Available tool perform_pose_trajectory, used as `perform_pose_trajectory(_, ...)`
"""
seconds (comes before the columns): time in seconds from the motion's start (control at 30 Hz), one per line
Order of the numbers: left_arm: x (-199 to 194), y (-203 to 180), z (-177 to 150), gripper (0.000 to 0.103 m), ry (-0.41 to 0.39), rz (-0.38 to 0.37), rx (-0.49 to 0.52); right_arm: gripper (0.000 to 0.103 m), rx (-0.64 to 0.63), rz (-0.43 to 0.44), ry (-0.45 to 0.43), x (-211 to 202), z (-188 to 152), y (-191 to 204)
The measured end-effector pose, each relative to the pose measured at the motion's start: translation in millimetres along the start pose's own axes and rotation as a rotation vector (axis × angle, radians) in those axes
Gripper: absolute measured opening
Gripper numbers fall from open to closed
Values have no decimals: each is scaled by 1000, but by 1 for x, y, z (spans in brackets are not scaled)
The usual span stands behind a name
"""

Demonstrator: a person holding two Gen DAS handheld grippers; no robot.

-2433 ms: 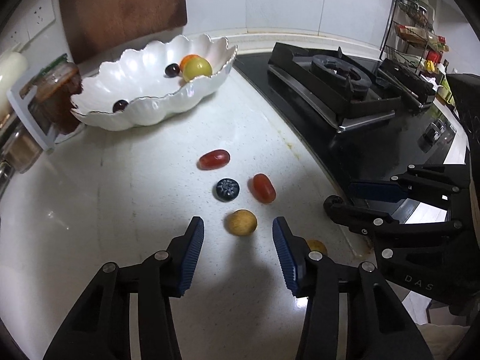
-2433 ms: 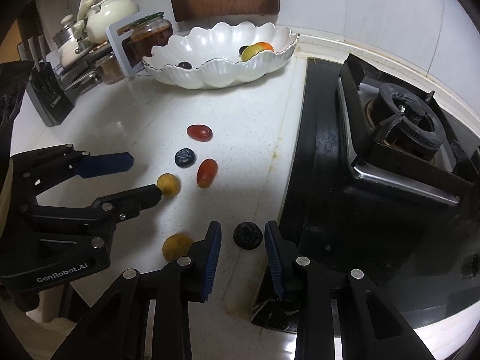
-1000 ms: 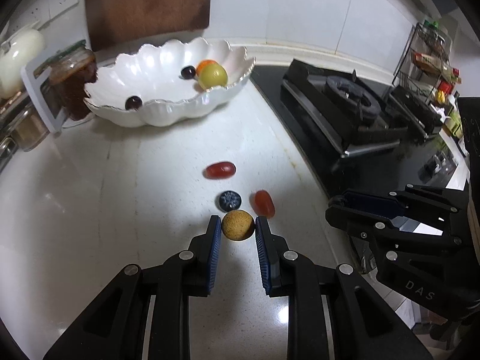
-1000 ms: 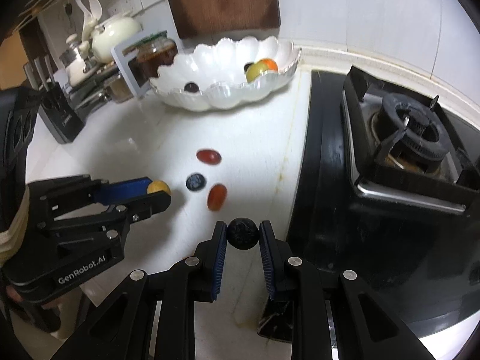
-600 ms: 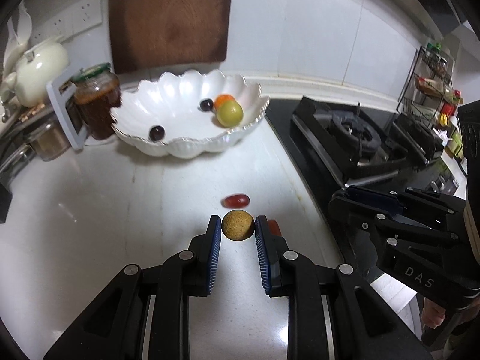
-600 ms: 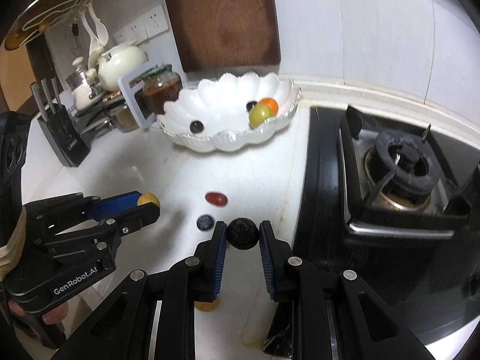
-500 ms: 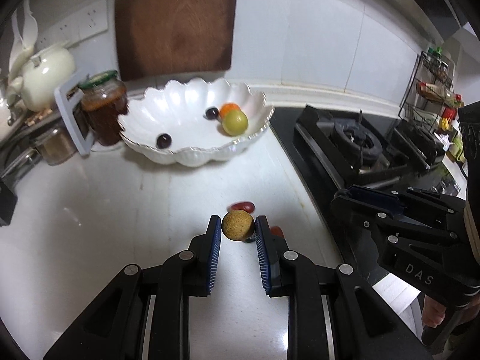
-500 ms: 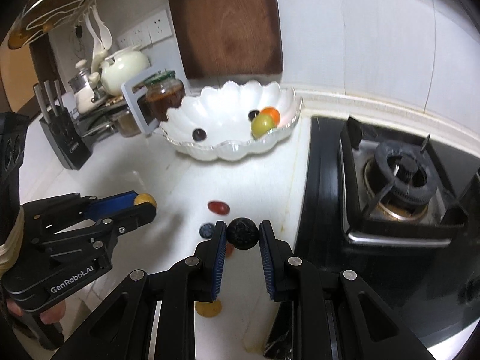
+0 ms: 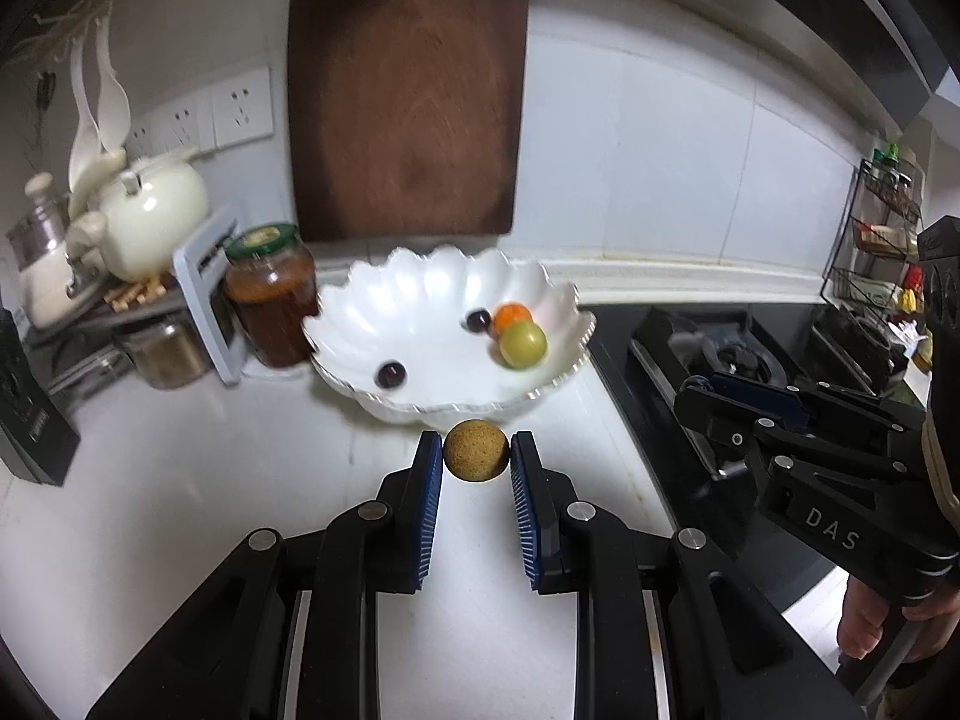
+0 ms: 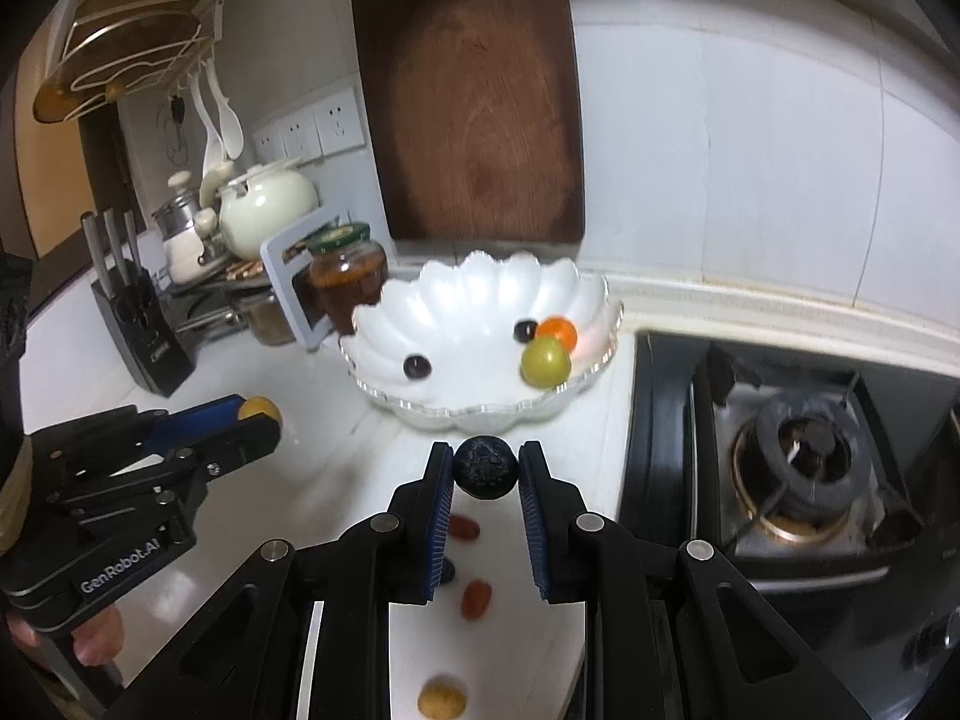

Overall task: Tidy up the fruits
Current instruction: 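Lift and carry the yellow fruit and dark berry in both tools over the bowl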

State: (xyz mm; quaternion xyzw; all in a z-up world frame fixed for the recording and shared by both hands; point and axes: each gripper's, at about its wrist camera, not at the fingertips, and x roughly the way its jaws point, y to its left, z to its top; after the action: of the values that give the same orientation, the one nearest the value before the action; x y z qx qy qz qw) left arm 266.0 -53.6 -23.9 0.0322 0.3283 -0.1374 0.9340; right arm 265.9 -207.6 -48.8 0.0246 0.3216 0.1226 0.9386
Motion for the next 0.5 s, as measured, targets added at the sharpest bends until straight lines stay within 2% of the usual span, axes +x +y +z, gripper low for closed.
perform_pose_trajectory(0.5,9,23,46,24,-59,48,-8,24,15,22,-66,19,48,9)
